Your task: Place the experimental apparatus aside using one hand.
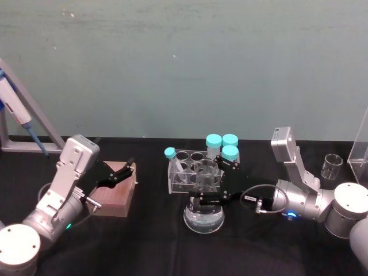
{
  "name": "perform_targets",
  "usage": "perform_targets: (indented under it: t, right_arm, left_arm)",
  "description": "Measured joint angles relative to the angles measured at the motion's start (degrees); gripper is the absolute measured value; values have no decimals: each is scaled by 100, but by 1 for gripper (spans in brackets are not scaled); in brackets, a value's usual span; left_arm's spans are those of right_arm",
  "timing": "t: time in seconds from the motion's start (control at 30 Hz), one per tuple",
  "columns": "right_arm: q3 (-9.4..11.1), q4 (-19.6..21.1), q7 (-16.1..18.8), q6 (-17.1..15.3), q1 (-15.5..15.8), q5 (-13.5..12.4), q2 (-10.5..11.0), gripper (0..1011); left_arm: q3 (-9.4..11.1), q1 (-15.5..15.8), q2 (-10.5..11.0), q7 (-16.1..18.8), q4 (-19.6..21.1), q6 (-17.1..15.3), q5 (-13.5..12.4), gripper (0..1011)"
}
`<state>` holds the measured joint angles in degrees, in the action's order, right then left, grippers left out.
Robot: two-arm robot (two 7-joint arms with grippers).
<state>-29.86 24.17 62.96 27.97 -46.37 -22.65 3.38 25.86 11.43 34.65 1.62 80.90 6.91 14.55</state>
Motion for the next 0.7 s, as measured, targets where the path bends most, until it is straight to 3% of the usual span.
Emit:
perform_targets:
  t: [0.57,0.7]
  right_arm:
    - [-6,7,-8,-11,6,-18,1,1000]
    - [-8,7,-8,-11,6,-21,1,927]
  left_arm:
    - [0,0,0,0,0,0,0,1000]
    - [0,0,0,0,0,0,0,1000]
